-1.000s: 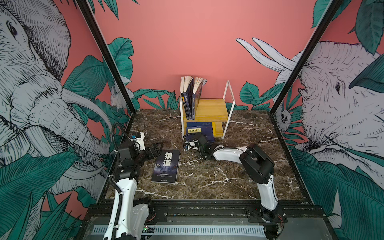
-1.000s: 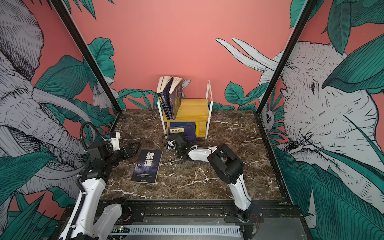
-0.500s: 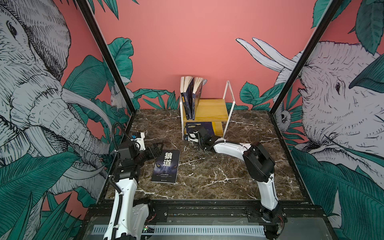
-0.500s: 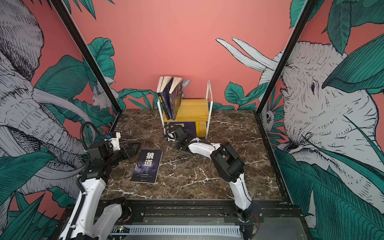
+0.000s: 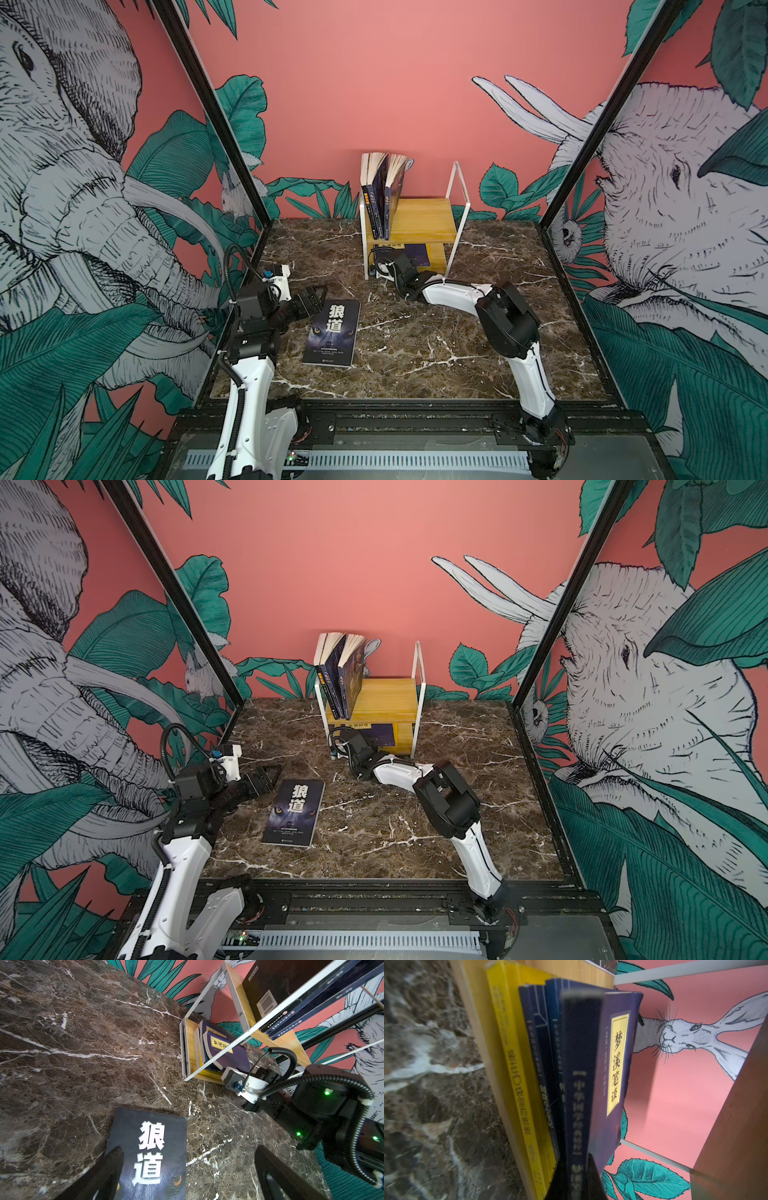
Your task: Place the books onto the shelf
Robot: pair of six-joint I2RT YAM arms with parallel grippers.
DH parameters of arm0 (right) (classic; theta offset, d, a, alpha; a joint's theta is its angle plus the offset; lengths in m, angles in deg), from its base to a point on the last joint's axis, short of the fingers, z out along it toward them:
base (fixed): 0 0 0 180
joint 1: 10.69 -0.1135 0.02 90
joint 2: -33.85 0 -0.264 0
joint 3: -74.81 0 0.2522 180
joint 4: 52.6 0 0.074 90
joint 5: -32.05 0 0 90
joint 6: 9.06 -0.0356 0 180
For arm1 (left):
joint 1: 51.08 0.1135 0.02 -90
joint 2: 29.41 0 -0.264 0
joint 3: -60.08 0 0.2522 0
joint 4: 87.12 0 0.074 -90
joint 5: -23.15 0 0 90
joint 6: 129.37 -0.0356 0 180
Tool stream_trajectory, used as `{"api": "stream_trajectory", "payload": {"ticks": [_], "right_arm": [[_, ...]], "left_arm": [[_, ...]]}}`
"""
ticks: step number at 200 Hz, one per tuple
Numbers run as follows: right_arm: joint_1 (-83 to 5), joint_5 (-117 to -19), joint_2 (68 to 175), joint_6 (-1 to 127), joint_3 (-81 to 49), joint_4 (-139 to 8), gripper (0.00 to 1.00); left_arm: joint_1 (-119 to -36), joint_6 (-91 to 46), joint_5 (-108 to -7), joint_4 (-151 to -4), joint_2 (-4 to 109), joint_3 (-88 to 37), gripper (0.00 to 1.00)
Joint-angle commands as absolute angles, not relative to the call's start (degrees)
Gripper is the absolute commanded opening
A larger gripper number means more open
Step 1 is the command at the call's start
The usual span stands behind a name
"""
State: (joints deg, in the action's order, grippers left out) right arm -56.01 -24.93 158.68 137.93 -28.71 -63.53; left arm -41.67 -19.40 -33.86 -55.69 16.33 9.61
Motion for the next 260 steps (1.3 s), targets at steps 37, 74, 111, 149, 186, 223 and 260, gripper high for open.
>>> {"api": "stream_trajectory", "payload": {"ticks": [37,74,111,149,186,223,260], "right_arm": [[-55.7,-23.6,160.7,140.9,-30.8,-56.9,0.00],[-55.8,-28.3,159.0,140.9,-30.5,-63.4,0.47],[-55.2,-35.4,154.6,136.4,-31.3,-75.6,0.62],[-54.6,-37.7,152.4,134.5,-31.7,-79.3,0.71],[-53.6,-39.3,152.2,132.9,-32.7,-80.3,0.66],[-53.3,-39.0,154.2,130.9,-34.7,-80.8,0.58],[-53.1,-38.5,156.2,129.4,-36.7,-80.8,0.49]], "left_arm": [[-42.3,-20.0,-33.0,-55.5,16.2,8.4,0.99],[-42.4,-19.7,-33.3,-55.3,16.2,8.1,0.99],[-42.3,-20.1,-33.9,-55.7,16.0,8.4,0.99],[-41.5,-19.8,-33.5,-56.2,15.9,8.7,0.99],[-41.2,-20.2,-33.3,-55.5,15.3,8.8,0.99],[-41.1,-19.9,-33.5,-55.4,15.4,8.3,0.99],[-41.0,-20.1,-34.1,-55.7,15.4,8.6,0.99]]}}
